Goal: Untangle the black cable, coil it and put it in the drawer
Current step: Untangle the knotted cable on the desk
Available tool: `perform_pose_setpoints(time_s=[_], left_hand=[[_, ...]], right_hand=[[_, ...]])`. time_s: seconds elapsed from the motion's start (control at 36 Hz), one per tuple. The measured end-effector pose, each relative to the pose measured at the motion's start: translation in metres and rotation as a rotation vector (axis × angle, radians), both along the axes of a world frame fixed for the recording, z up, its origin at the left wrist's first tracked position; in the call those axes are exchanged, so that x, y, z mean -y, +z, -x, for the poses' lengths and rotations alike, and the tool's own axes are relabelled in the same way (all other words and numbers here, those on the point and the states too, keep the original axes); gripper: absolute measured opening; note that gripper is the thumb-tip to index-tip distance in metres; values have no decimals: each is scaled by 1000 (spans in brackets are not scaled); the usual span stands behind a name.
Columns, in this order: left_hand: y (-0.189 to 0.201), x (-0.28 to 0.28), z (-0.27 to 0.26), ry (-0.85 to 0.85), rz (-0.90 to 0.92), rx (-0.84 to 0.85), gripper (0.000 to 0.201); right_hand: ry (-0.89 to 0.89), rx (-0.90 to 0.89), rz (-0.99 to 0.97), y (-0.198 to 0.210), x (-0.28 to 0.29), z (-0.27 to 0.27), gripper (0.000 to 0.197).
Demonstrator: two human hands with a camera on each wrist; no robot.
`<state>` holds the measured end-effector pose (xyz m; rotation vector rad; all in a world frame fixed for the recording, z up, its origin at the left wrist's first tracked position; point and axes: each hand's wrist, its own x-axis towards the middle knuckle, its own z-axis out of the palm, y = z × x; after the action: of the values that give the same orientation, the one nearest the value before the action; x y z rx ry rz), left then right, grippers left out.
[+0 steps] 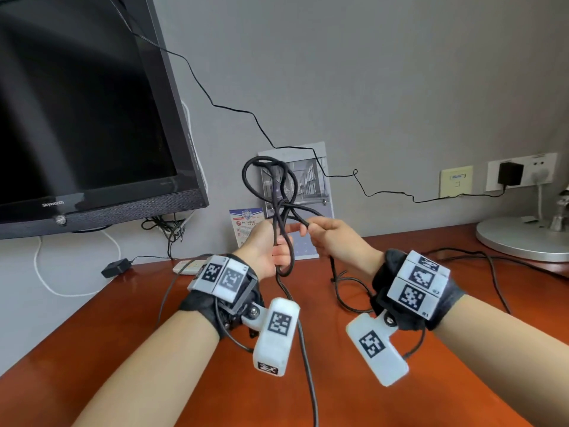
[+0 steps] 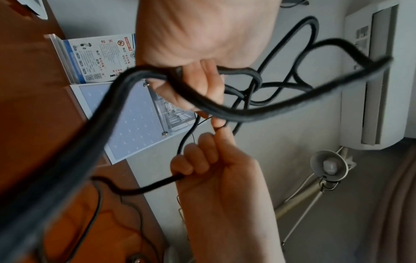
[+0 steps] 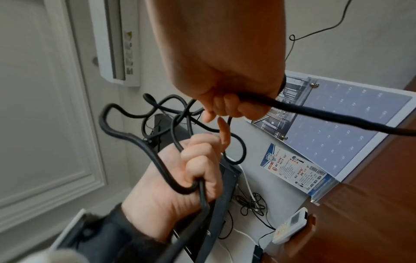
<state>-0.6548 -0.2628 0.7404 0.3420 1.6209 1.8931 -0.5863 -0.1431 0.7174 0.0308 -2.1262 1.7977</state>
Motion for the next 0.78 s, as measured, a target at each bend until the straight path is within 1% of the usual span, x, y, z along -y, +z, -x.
perform_pose_setpoints(time_s=[0.06,0.11,0.17,0.25,0.33,0.39,0.44,0.5,0.56,0.58,0.67,0.72,0.78], left_hand=[[-2,-3,-1,0,22,18,38],[-4,-4,1,41,38,49,30],[-7,-5,3,75,70,51,27],[-8,-5,1,110,113,-11,28],[-3,-1,4,240,28,-37,38],[0,3,4,298,-52,-99,44],[3,5,-1,266,-61,-236,43],[8,4,-10,180,40,-379,46],[13,2,-16,98,184,-486,44],[14,0,-17,72,224,-505,43],[16,-6,-18,60,237,-460,43],[15,-11,-19,68,261,-469,42],[14,-17,-21,104,308,-517,41]], right_hand=[[54,-7,97,3,0,1,34],[107,-2,210,4,-2,2,33],[133,19,278,4,-4,5,34],[111,67,292,3,-9,7,33],[66,103,291,0,-14,8,31],[55,114,315,-1,-15,9,31],[60,114,308,-1,-13,10,31],[70,102,232,2,-8,11,32],[38,67,96,4,-1,11,34],[2,52,17,6,2,10,33],[-127,75,-219,12,0,7,29],[-139,154,-303,19,-3,1,23],[-106,248,-365,26,-6,-7,23]])
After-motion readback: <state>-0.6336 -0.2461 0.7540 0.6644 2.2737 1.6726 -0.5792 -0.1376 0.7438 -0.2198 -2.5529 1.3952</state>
